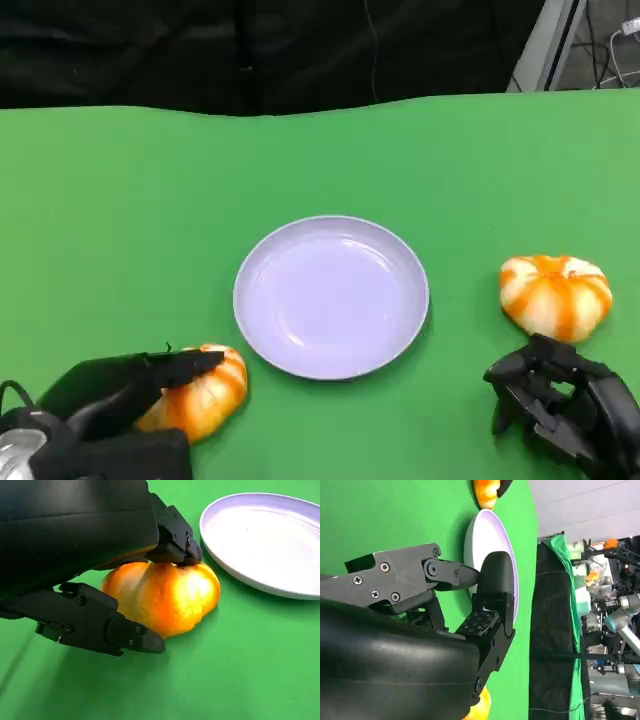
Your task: Grasp the bread from the table and place it into the plate.
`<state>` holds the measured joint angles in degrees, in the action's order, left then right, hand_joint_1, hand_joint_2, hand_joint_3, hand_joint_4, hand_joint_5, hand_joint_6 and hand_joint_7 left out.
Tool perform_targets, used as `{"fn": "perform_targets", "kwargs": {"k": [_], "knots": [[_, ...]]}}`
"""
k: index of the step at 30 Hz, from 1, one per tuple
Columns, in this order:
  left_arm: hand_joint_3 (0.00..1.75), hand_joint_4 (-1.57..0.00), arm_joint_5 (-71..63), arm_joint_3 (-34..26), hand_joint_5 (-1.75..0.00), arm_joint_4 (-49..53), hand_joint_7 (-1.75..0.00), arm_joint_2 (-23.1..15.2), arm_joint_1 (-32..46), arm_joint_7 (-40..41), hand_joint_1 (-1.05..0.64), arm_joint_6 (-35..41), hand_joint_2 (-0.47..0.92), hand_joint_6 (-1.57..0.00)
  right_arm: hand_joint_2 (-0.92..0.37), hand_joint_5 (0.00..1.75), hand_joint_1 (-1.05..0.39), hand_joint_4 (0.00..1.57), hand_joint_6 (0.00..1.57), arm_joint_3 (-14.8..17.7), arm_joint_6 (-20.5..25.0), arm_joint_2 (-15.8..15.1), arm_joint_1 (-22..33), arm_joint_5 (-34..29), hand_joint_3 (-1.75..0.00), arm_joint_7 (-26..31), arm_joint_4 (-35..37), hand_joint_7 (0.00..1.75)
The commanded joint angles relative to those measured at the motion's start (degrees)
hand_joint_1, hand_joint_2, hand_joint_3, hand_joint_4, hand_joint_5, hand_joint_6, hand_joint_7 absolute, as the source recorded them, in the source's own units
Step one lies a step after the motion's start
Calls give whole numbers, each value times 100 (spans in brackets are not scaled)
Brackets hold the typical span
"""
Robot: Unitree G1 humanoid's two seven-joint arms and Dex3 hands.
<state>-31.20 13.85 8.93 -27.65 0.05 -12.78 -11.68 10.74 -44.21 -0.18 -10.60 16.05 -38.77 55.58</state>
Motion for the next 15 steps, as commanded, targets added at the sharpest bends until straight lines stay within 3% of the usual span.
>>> {"fn": "perform_targets", "kwargs": {"k": [1,4,7,10,13,15], "knots": [[1,-42,11,87,-1,50,0,-152,162,-187,-14,89,89,-39,-92,175,-27,68,82,50,7,-56,-8,38,-38,-13,6,106],[1,-45,-68,82,-2,61,-2,-117,204,21,-10,64,90,-43,-92,175,-26,67,81,52,-4,-55,-5,42,-38,-19,2,106],[1,-58,-243,92,-5,93,-5,-51,235,362,-3,80,91,-58,-92,175,-25,67,82,47,-23,-56,-3,22,-38,5,-1,106],[13,-77,-525,149,-8,56,-7,3,227,635,1,264,92,-81,-92,175,-26,67,82,43,-8,-56,10,18,-39,14,-15,106],[19,-106,-764,216,-22,288,-11,40,169,1160,0,138,92,-108,-92,175,-25,67,81,39,-39,-56,18,15,-39,3,-27,106],[19,-113,-816,251,-26,377,-11,38,143,1310,0,92,92,-114,-92,175,-25,67,81,39,-41,-56,19,19,-39,-5,-28,106]]}}
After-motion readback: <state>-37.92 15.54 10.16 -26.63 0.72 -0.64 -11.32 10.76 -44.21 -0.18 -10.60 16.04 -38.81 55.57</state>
